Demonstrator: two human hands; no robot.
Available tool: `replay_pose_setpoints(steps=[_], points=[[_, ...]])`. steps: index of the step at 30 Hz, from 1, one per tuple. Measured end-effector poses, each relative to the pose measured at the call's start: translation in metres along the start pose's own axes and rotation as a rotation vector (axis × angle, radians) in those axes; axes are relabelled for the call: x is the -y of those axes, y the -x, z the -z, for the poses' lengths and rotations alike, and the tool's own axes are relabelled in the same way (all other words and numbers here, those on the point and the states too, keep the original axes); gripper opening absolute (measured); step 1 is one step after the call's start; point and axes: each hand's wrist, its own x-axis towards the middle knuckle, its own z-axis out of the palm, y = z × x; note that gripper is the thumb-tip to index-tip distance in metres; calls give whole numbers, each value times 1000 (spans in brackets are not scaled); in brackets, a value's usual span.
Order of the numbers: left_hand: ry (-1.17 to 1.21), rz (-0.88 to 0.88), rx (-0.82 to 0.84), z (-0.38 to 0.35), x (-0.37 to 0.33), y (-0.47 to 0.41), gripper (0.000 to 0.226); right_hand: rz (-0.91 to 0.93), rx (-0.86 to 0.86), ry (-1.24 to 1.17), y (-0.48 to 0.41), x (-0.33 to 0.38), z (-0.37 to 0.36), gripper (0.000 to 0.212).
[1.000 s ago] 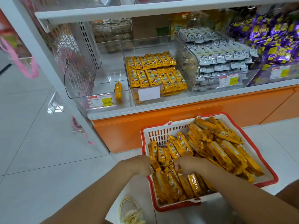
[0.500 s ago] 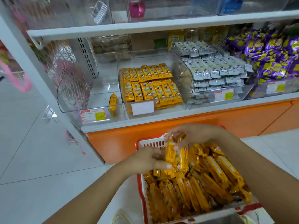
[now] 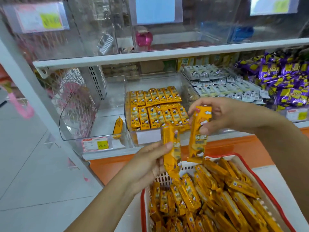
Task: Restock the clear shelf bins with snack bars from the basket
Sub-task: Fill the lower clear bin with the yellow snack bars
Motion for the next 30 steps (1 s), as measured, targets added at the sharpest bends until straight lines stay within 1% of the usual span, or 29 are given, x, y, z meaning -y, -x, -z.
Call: replay_pose_setpoints(steps=[2,3,5,7,10,11,12,14,15,17,19,20,21,22,24,25,27,28,30], points=[[162,29,42,5,-3,-2,31,9,8,-138,1,-3,9,52],[237,41,70,7,-4,-3,28,21,24,-196,1,-4,11,54],[372,55,118,9,-3,-6,34,29,34,-259,-2,-8,12,62],[412,64,126,9,-3,-7,40,15,16,-292,-9,-13,10,63],[406,99,128,8,-1,-12,34,-51,11,-270,-19,-17,-1,43],[401,109,133,6,-1,-13,28,-86,10,-223,-21,-16,-6,42],[410,116,152,7,0,-14,28,-122,8,-186,-24,-15,-11,47],[440,128,197,9,3,-17,44,-152,-51,-153,-30,-13,-21,53],[460,131,206,10,3,-17,46,-154,-105,-152,-34,-13,-27,53],[523,116,221,9,-1,-17,43,-148,-265,-122,-41,-15,-39,46],[552,69,187,8,-6,-17,39,-96,-463,-4,-47,-19,-53,37],[542,43,149,8,-8,-18,40,-65,-533,62,-48,-20,-62,36],[522,14,116,8,-10,-19,42,-41,-568,124,-48,-19,-71,35],[507,-21,93,7,-12,-21,42,-26,-572,187,-46,-17,-81,35],[499,-80,44,4,-14,-23,39,-20,-541,303,-43,-13,-98,45],[505,-101,26,3,-15,-24,39,-29,-529,340,-44,-11,-103,50],[500,-127,-8,5,-20,-27,38,-39,-536,359,-46,-8,-103,50],[454,-144,-38,7,-24,-27,37,-46,-546,358,-48,-6,-98,47],[228,-226,-173,11,-34,-29,32,-75,-567,373,-54,-2,-83,43]])
